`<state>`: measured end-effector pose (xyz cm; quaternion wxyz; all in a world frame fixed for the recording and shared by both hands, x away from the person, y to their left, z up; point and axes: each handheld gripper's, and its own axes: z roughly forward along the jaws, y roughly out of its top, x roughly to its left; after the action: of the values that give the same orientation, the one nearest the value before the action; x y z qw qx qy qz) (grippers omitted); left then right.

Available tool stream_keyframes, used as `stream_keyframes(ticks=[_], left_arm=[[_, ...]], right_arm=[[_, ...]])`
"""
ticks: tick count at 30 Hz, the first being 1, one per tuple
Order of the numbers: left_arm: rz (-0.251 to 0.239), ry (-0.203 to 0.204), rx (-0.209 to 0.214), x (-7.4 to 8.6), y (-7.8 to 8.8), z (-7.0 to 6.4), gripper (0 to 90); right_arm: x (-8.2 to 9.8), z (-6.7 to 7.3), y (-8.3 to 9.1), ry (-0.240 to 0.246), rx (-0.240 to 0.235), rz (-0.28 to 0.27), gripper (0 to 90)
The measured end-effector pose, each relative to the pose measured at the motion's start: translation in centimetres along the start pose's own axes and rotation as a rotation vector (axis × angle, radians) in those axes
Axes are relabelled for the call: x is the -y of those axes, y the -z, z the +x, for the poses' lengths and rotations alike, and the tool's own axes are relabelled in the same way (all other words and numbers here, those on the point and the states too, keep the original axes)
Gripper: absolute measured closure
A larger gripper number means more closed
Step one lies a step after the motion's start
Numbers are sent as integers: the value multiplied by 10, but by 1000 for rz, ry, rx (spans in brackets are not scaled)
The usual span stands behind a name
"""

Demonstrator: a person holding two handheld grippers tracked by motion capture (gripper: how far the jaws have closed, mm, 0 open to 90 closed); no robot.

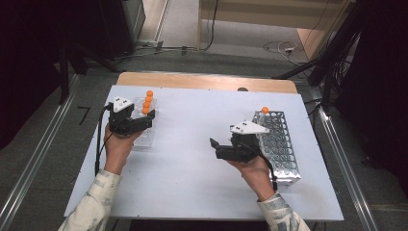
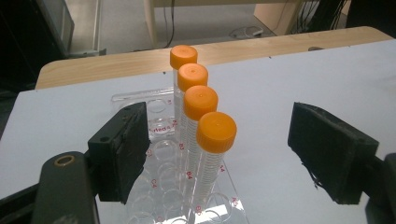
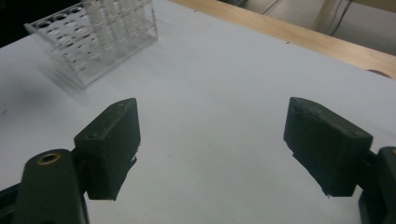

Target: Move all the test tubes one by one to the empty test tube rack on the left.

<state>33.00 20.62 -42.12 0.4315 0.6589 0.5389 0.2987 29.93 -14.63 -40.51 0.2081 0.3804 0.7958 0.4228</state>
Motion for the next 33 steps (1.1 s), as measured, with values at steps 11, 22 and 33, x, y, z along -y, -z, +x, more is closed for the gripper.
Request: stream_keyframes(ticks=[11,22,33], left_arm=[[-7,3,-4,0,2,0,208],[-9,3,-5,-1,3,0,207],[-8,-10,4,0,5,-6,198]], right_arm=[[1,-43,8,-84,104,-9,175],[13,-91,8,-164,236,-1,179],[22,-122,-1,-219,272,1,231]])
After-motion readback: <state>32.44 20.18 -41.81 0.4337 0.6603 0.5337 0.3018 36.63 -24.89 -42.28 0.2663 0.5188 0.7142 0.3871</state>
